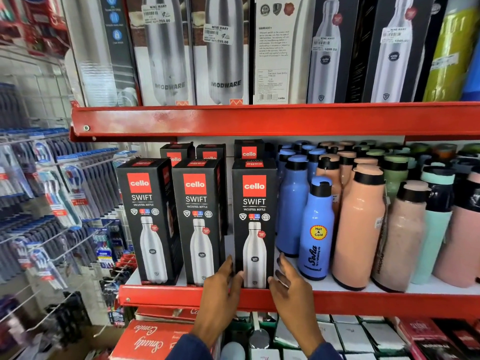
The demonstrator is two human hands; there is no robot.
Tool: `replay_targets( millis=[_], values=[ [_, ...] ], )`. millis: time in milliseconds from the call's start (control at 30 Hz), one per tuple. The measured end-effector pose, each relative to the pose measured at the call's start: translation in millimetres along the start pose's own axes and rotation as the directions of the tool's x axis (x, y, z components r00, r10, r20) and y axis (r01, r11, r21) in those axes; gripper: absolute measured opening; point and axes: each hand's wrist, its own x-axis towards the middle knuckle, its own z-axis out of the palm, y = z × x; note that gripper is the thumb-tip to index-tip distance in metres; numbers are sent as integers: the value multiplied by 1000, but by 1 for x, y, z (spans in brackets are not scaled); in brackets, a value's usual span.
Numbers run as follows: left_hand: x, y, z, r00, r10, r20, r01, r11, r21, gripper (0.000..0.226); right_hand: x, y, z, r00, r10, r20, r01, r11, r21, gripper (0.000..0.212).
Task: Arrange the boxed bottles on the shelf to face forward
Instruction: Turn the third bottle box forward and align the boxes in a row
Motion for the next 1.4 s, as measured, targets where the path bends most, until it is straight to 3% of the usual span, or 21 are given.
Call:
replay_targets(
  millis=[100,233,367,500,833,1400],
  values=[
    [-11,2,-13,999,-21,-26,20,1000,-5,52,-11,-6,-3,989,-15,-145,28,996,87,55],
    [-29,-4,-38,976,-61,-207,65,998,15,28,-30,-26,-1,918,-154,-365,206,973,108,43],
    [-37,-24,-63,939,-105,-327,120,992,26,29,-49,-42,35,956,-190,-223,220,968,118,39],
    [-32,-48,-79,959,-90,-268,99,995,20,45,-56,-50,79,986,-144,-84,151,986,73,46],
    [-10,-86,-82,999,-38,12,37,996,82,60,-53,-74,121,997,-51,-62,42,990,-138,50],
    [-6,-84,-88,998,-59,21,59,998,-3,55,-41,-76,119,999,40,29,-33,979,-201,55]
  ],
)
